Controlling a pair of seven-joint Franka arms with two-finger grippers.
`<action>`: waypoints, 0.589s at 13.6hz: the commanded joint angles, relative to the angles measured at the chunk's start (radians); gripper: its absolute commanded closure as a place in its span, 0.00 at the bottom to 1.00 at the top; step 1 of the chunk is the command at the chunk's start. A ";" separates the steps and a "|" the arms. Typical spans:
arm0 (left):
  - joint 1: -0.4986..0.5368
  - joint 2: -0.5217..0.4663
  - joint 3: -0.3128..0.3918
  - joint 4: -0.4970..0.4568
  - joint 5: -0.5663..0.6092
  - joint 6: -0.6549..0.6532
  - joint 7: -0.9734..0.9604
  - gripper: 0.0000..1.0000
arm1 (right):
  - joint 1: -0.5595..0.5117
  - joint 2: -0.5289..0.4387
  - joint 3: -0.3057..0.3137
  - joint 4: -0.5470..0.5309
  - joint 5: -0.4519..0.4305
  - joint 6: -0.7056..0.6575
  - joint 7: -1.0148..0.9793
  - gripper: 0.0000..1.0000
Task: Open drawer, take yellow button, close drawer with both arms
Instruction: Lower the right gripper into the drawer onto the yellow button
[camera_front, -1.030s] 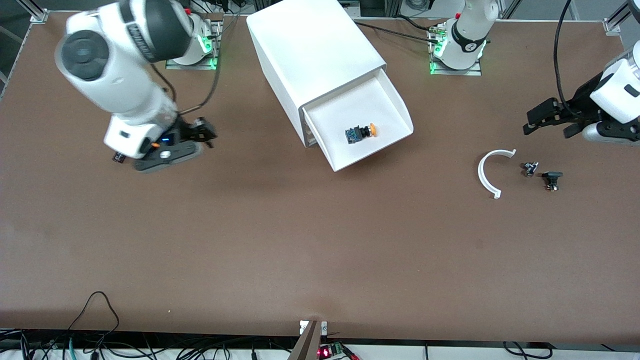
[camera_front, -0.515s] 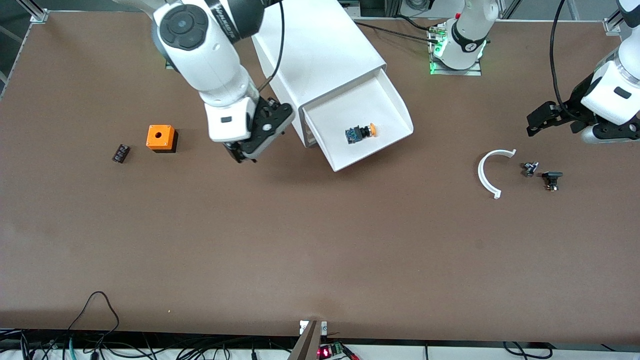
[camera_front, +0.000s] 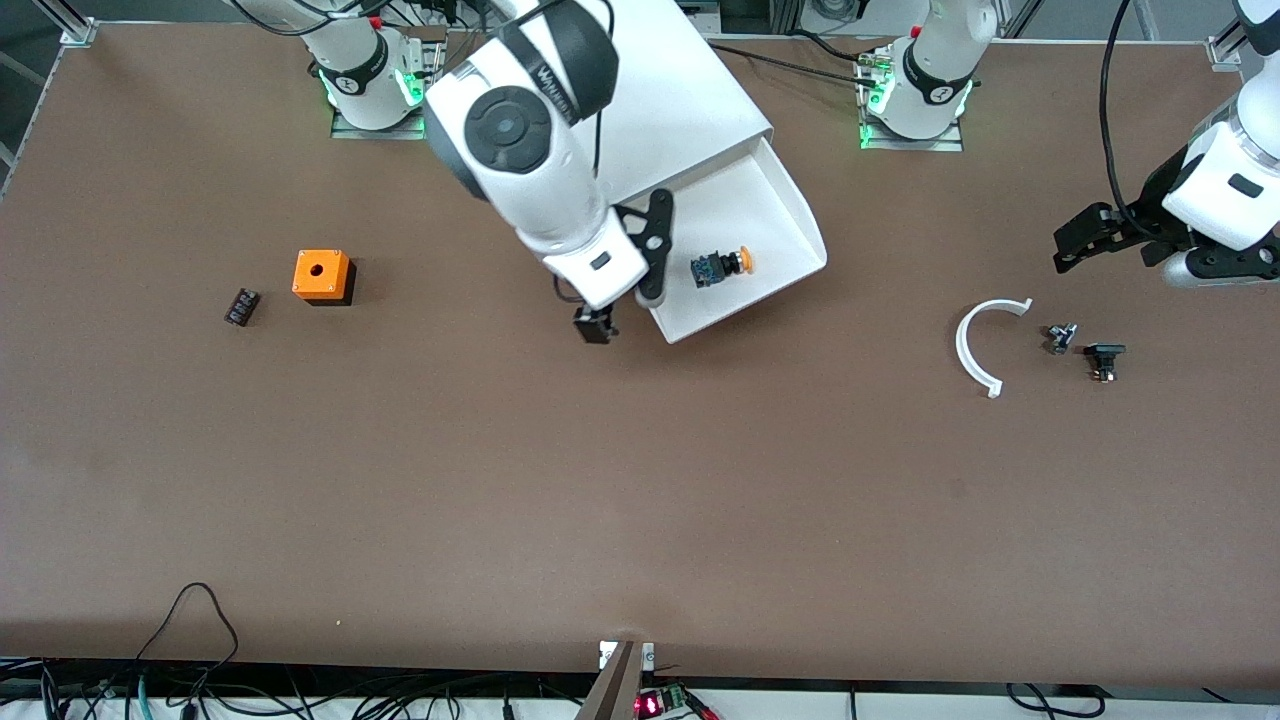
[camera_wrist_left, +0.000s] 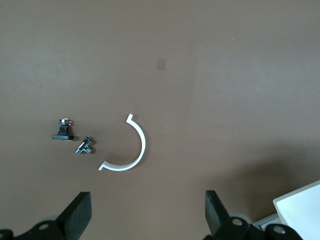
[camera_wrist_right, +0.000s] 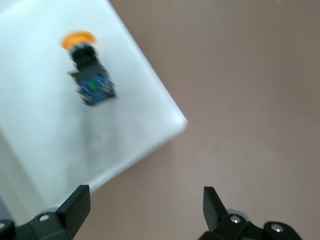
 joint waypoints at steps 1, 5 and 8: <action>-0.007 0.012 0.000 0.021 0.026 -0.022 -0.011 0.00 | 0.075 0.042 -0.011 0.091 0.004 -0.035 -0.022 0.00; -0.005 0.012 0.005 0.025 0.025 -0.022 0.005 0.00 | 0.104 0.096 -0.017 0.120 -0.005 -0.022 -0.022 0.00; 0.003 0.015 0.040 0.026 0.016 -0.023 0.119 0.00 | 0.130 0.145 -0.017 0.155 -0.036 -0.007 -0.025 0.00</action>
